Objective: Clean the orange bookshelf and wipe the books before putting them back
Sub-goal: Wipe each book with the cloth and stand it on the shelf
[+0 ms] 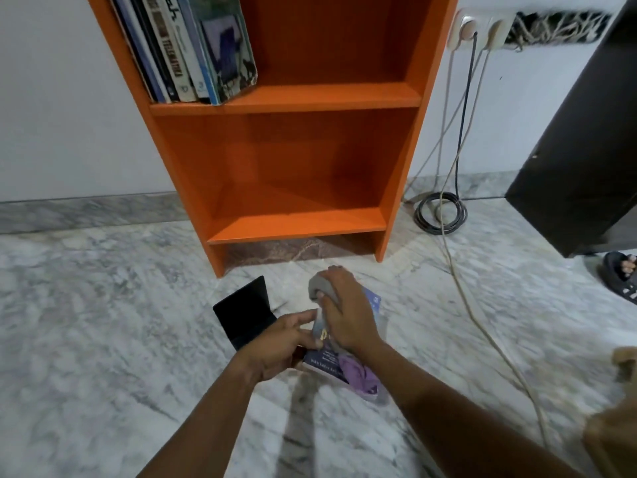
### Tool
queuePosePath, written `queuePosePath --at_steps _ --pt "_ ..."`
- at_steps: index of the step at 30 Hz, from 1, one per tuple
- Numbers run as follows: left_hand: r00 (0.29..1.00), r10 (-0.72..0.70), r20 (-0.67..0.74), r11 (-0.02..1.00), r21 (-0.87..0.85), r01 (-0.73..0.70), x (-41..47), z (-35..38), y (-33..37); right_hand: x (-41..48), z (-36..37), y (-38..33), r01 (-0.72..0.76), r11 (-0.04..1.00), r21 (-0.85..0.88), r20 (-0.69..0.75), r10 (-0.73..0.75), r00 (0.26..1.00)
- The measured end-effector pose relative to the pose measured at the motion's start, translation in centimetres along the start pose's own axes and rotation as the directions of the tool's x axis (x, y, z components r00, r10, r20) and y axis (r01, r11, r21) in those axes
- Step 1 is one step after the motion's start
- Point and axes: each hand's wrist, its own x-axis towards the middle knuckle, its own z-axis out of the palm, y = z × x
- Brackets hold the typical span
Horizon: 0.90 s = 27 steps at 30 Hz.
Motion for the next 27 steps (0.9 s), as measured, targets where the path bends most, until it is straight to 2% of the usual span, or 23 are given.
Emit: queuePosePath --at_steps 5,9,10,11,13,16,18,20,21,23,27 --pt "0.991 0.109 0.083 0.994 0.002 -0.109 -3.6 1.1 2.9 4.2 -3.6 -2.8 -0.191 0.98 0.048 -0.212 0.197 0.957" --pt "0.98 0.163 0.114 0.986 -0.047 -0.158 -5.5 1.6 4.1 5.4 -5.5 -4.2 -0.416 0.901 0.121 -0.231 0.433 0.871" --pt "0.978 0.174 0.113 0.984 -0.05 -0.17 -5.7 1.7 4.4 5.5 -5.6 -4.5 -0.434 0.893 0.122 -0.242 0.451 0.859" --pt "0.977 0.189 0.102 0.982 -0.048 -0.185 -5.9 1.7 4.7 5.3 -5.5 -4.9 -0.399 0.91 0.116 -0.258 0.415 0.872" --pt "0.974 0.223 0.05 0.975 -0.012 -0.223 -6.0 1.7 5.1 4.3 -4.8 -6.1 -0.238 0.964 0.119 -0.266 0.262 0.928" --pt "0.96 0.274 -0.056 0.961 -0.025 -0.276 -6.0 1.7 5.9 1.3 -3.8 -9.0 -0.003 0.982 0.187 -0.124 0.027 0.992" --pt "0.944 0.302 -0.134 0.95 -0.041 -0.31 -6.0 1.4 6.1 -1.0 -3.8 -11.0 0.119 0.972 0.203 -0.017 -0.118 0.993" --pt "0.927 0.315 -0.201 0.941 -0.059 -0.333 -6.0 1.3 6.2 -2.3 -4.0 -11.7 0.217 0.952 0.217 0.006 -0.223 0.975" --pt "0.924 0.322 -0.205 0.936 -0.076 -0.343 -6.0 1.3 6.2 -2.5 -4.1 -11.3 0.237 0.942 0.238 -0.012 -0.242 0.97" --pt "0.927 0.344 -0.151 0.928 -0.098 -0.36 -5.9 1.6 6.4 -2.3 -4.7 -10.2 0.196 0.935 0.294 -0.057 -0.188 0.981" --pt "0.943 0.328 -0.052 0.938 -0.103 -0.331 -5.8 1.7 6.7 -1.4 -5.5 -7.2 -0.036 0.952 0.305 -0.154 0.087 0.984"
